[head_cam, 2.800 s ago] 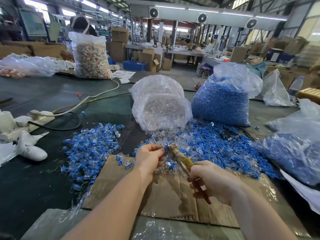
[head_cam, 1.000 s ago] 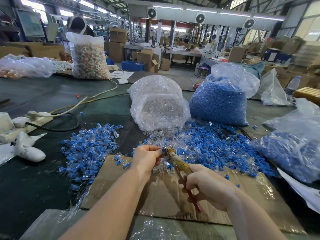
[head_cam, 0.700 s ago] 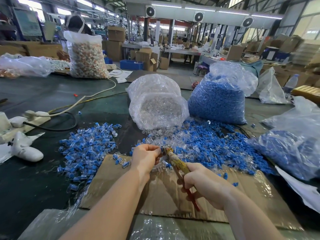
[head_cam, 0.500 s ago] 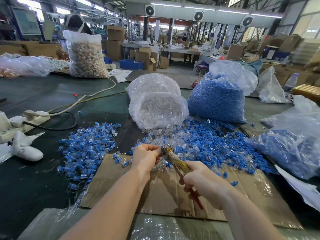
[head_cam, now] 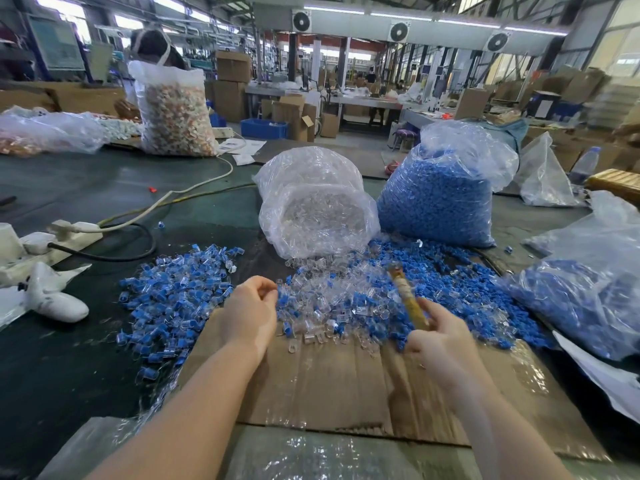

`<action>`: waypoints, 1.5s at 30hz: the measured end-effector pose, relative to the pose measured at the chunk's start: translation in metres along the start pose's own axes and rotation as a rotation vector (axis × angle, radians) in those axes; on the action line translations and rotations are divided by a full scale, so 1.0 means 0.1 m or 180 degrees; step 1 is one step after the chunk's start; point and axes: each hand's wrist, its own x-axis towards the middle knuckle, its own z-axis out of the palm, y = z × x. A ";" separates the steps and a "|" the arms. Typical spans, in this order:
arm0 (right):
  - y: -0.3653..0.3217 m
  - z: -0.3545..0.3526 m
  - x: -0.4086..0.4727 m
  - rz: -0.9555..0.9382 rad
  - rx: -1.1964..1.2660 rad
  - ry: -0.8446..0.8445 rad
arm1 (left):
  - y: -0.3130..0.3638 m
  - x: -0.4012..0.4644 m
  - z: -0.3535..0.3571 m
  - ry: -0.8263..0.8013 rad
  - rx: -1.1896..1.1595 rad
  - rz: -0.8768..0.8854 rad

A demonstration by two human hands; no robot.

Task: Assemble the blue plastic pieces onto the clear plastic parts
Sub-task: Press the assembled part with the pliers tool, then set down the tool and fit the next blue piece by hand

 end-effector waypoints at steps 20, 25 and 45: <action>0.51 -0.49 0.46 0.0356 -0.3002 0.0834 | -0.03 -0.35 0.26 -0.0040 0.0416 0.1236; 0.39 -0.40 0.29 -0.0624 -0.2879 0.1369 | 0.03 -0.48 0.47 -0.0284 0.0457 0.1410; 0.31 -0.09 0.20 -0.0658 -0.2913 0.1074 | -0.12 -0.58 0.63 -0.0384 0.0841 0.1629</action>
